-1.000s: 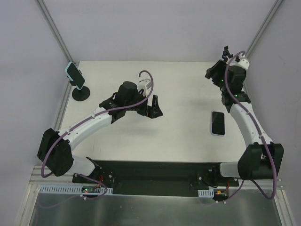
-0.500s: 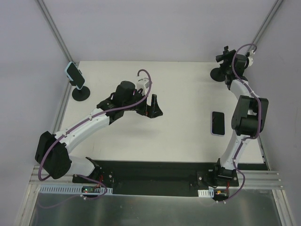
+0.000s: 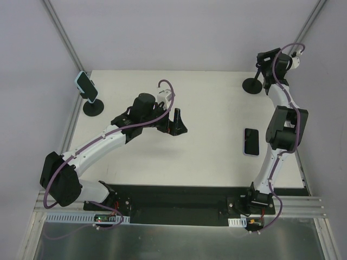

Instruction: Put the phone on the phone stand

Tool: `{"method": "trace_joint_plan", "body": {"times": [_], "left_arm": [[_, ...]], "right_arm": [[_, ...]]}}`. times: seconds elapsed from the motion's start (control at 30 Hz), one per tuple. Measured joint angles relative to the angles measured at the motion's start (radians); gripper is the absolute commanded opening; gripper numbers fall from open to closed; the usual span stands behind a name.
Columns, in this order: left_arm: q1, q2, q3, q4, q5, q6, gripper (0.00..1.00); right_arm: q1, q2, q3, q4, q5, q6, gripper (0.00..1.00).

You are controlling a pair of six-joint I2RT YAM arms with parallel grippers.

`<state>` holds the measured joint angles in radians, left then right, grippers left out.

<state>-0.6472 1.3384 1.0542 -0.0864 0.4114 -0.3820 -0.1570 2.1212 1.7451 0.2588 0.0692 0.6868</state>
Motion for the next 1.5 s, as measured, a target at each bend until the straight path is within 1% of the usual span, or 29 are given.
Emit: {"method": "trace_joint_plan", "body": {"times": [0.1,0.13,0.27,0.4,0.43,0.5,0.6,0.67,0.7,0.8,0.87,0.9,0.97,1.0,1.2,1.27,1.37,1.5], "left_arm": [[0.000,0.000,0.000,0.000,0.000,0.000,0.91],[0.000,0.000,0.000,0.000,0.001,0.000,0.91],[0.001,0.002,0.000,0.000,0.001,0.000,0.90],[0.001,0.008,0.000,0.000,0.001,0.000,0.90],[0.001,0.010,0.000,0.000,0.001,0.000,0.90],[0.001,0.015,0.000,0.000,0.001,0.000,0.90],[0.001,0.023,0.000,0.000,0.001,0.000,0.90],[0.001,0.027,0.000,0.000,0.001,0.000,0.90],[0.001,0.030,0.000,0.000,0.001,0.000,0.90],[0.001,0.034,0.000,0.000,0.002,0.000,0.90],[0.001,0.034,0.000,0.000,0.004,0.000,0.89],[0.001,0.034,0.000,0.000,0.006,0.000,0.89],[0.001,0.034,0.000,0.000,0.007,0.000,0.89],[0.002,0.034,0.000,0.000,0.007,0.000,0.90],[0.016,0.032,0.000,0.000,0.006,0.001,0.90],[0.024,0.023,0.000,-0.001,0.005,0.004,0.90],[0.034,0.007,0.000,0.000,0.003,0.007,0.90],[0.047,-0.014,0.000,-0.001,-0.001,0.010,0.92]], "right_arm": [[-0.004,0.020,0.056,-0.019,0.009,-0.007,0.75],[-0.005,0.032,0.083,-0.037,0.011,-0.011,0.69],[-0.014,0.100,0.188,-0.080,0.011,-0.018,0.69],[-0.024,0.144,0.232,-0.105,0.008,-0.016,0.69],[-0.027,0.150,0.238,-0.112,0.007,-0.014,0.64],[-0.030,0.169,0.268,-0.128,-0.006,-0.008,0.61],[-0.031,0.187,0.310,-0.144,-0.020,-0.013,0.42],[-0.032,0.188,0.315,-0.150,-0.033,-0.013,0.31],[-0.032,0.189,0.315,-0.146,-0.041,-0.012,0.23],[-0.034,0.190,0.320,-0.108,-0.090,-0.005,0.10],[-0.035,0.190,0.321,-0.102,-0.128,-0.018,0.05],[-0.038,0.187,0.305,-0.081,-0.152,-0.016,0.00],[-0.039,0.161,0.245,-0.027,-0.195,-0.010,0.01],[-0.041,0.135,0.184,0.021,-0.215,-0.007,0.00],[-0.014,-0.093,-0.258,0.293,-0.372,0.056,0.00],[0.024,-0.189,-0.439,0.402,-0.410,0.088,0.00],[0.104,-0.339,-0.676,0.511,-0.454,0.125,0.00],[0.235,-0.496,-0.912,0.615,-0.534,0.203,0.00]]}}
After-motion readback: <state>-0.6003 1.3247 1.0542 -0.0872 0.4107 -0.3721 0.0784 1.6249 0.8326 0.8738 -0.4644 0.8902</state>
